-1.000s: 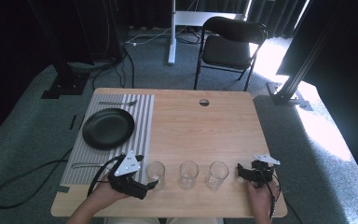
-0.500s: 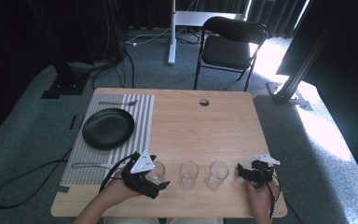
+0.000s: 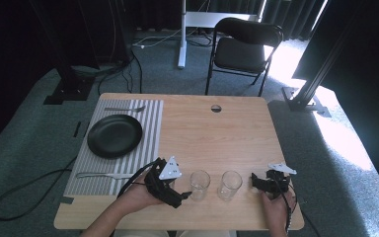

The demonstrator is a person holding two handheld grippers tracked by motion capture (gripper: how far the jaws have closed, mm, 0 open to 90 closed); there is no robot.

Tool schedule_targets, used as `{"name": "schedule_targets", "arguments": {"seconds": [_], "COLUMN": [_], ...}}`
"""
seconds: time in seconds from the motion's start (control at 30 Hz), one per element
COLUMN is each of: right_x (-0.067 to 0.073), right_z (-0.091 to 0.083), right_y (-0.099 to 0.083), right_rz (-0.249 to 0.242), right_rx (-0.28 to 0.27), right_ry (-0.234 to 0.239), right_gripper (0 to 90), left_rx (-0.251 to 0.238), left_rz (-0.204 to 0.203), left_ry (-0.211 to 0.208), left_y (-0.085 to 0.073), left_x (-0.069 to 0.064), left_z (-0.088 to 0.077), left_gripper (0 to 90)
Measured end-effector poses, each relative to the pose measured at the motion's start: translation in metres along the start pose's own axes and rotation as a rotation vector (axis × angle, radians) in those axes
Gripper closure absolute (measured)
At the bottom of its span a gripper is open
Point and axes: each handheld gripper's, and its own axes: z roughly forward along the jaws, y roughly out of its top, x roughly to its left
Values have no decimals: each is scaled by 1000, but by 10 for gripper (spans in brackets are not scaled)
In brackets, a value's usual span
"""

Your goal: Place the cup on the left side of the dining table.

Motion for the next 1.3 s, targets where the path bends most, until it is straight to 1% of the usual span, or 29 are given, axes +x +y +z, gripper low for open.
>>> {"name": "schedule_targets", "arguments": {"seconds": [0.07,0.1,0.13,0.2,0.33,0.37,0.43,0.5,0.53,0.67,0.77,0.83,0.87,0.93,0.97,1.03,1.07,1.1,1.17,1.2,1.27,1.3], "right_x": [0,0,0,0,0,0,0,0,0,0,0,0,0,0,0,0,0,0,0,0,0,0], "right_z": [0,0,0,0,0,0,0,0,0,0,0,0,0,0,0,0,0,0,0,0,0,0], "right_y": [0,0,0,0,0,0,0,0,0,0,0,0,0,0,0,0,0,0,0,0,0,0], "right_rz": [0,0,0,0,0,0,0,0,0,0,0,0,0,0,0,0,0,0,0,0,0,0], "right_rx": [0,0,0,0,0,0,0,0,0,0,0,0,0,0,0,0,0,0,0,0,0,0], "right_ry": [0,0,0,0,0,0,0,0,0,0,0,0,0,0,0,0,0,0,0,0,0,0], "right_gripper": [114,114,114,114,114,114,114,114,114,114,114,114,114,114,114,114,114,114,114,114,114,115], "left_rx": [11,14,19,28,44,50,65,77,84,106,120,139,146,158,166,184,184,214,239,250,254,265], "left_rz": [6,9,15,23,33,36,43,51,61,64,57,67,62,58,56,49,49,43,36,28,27,23], "left_ry": [-8,-1,-10,-8,-26,-25,-36,-49,-47,-55,-63,-53,-58,-46,-50,-41,-41,-50,-56,-48,-51,-52], "left_y": [2,3,4,7,12,13,15,18,20,25,28,30,31,32,32,33,33,34,36,37,38,40], "left_x": [-1,-1,-2,-3,-4,-4,-5,-6,-7,-8,-8,-7,-7,-7,-6,-6,-6,-5,-4,-3,-3,-2], "left_z": [4,5,7,10,17,18,22,25,27,33,38,42,43,46,47,50,50,55,58,60,61,62], "left_gripper": [41,41,41,41,41,41,41,41,41,41,41,41,41,41,41,41,41,41,41,41,44,44]}}
